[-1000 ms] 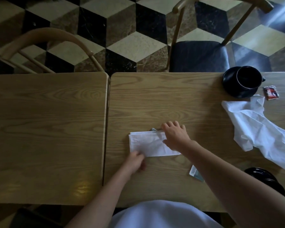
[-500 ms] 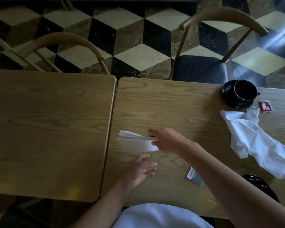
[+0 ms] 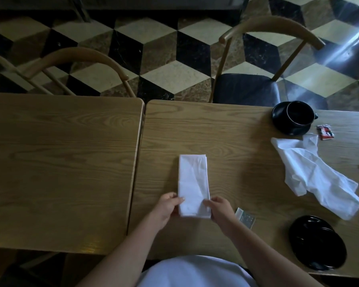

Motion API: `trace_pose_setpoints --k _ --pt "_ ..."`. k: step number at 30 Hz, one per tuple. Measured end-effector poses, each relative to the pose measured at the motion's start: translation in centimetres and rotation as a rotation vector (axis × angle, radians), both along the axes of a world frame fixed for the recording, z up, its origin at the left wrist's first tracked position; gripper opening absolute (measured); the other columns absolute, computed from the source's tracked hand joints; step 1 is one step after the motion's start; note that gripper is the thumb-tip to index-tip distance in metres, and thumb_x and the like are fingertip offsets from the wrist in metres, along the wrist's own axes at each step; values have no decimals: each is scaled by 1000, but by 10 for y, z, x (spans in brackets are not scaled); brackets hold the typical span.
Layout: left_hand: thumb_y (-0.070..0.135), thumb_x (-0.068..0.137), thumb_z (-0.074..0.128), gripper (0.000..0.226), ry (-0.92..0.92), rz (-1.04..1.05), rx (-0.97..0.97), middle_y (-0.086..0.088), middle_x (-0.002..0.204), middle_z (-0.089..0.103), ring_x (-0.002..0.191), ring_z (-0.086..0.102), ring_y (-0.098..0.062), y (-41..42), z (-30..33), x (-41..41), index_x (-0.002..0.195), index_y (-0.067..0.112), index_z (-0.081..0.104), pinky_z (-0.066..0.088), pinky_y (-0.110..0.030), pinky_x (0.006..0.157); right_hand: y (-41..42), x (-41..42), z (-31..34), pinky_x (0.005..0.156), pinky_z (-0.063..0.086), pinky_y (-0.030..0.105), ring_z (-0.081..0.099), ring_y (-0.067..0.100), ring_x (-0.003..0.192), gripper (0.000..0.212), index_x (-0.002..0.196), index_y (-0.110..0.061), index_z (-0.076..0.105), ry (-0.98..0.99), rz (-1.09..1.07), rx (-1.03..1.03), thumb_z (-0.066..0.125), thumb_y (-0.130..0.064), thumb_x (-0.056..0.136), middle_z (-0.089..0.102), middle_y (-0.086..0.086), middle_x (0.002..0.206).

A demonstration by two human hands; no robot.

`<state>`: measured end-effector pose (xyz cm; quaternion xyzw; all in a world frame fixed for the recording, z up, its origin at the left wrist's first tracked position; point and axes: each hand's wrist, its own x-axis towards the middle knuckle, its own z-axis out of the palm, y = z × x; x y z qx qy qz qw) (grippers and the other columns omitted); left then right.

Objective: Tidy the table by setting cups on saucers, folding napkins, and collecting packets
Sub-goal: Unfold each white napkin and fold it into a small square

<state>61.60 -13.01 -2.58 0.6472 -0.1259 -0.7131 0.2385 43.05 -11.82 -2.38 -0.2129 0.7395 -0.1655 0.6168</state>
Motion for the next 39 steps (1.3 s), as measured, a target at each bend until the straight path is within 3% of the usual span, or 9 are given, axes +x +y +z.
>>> trace_pose_setpoints --k 6,12,15,18,25,30,32,36,39 --pt "10 91 64 15 -173 -50 73 -17 91 64 81 59 -25 27 -13 -5 85 14 51 46 -35 68 21 -4 -12 61 59 37 65 21 62 2 85 -5 65 -74 -49 134 65 -7 86 63 11 72" --pt "27 89 61 40 -220 -181 -148 4 110 68 98 67 -16 20 3 -4 126 39 53 57 -31 76 2 -8 11 53 54 31 61 15 50 15 72 -6 59 -81 52 88 58 -6 87 55 9 63" --pt "34 91 60 20 -232 -250 -123 6 107 69 97 65 -13 3 11 -2 108 30 68 51 -25 72 -17 -8 25 61 62 42 73 25 67 10 88 -1 65 -188 -15 108 60 -9 91 69 15 79" --pt "26 93 58 18 -98 11 17 -10 84 73 71 68 -22 -22 22 -3 86 15 71 53 -29 62 -41 -7 38 59 62 41 76 33 75 13 101 0 61 -337 -141 133 55 -11 98 73 22 85" --pt "23 97 47 28 94 187 112 -15 76 74 61 73 -22 -81 40 -6 96 1 65 57 -30 57 -101 -4 41 67 62 39 74 27 77 20 103 -6 61 -446 -177 125 53 -25 101 73 19 95" --pt "23 90 49 22 -101 78 176 -13 71 70 48 65 -22 -108 32 -14 92 5 60 52 -26 47 -131 4 31 70 61 39 70 28 80 21 111 -3 59 -374 -100 126 53 -19 99 68 19 102" --pt "20 77 55 20 -332 -10 74 -14 71 64 48 59 -24 -106 24 -16 92 6 55 48 -27 45 -134 6 28 77 59 42 70 27 78 14 106 -5 58 -314 -30 102 53 -16 98 67 20 102" --pt "20 80 61 11 -760 -410 -355 -5 81 67 74 62 -29 -81 20 -18 88 16 54 49 -37 66 -117 3 19 78 60 45 71 28 78 21 110 -9 51 52 73 -146 53 -10 90 72 16 100" --pt "18 78 63 18 -863 -902 -764 -7 97 63 91 55 -28 -54 15 -21 95 14 63 46 -37 75 -87 2 19 72 55 40 68 30 84 17 95 -16 58 361 579 -407 48 -9 82 71 6 95"
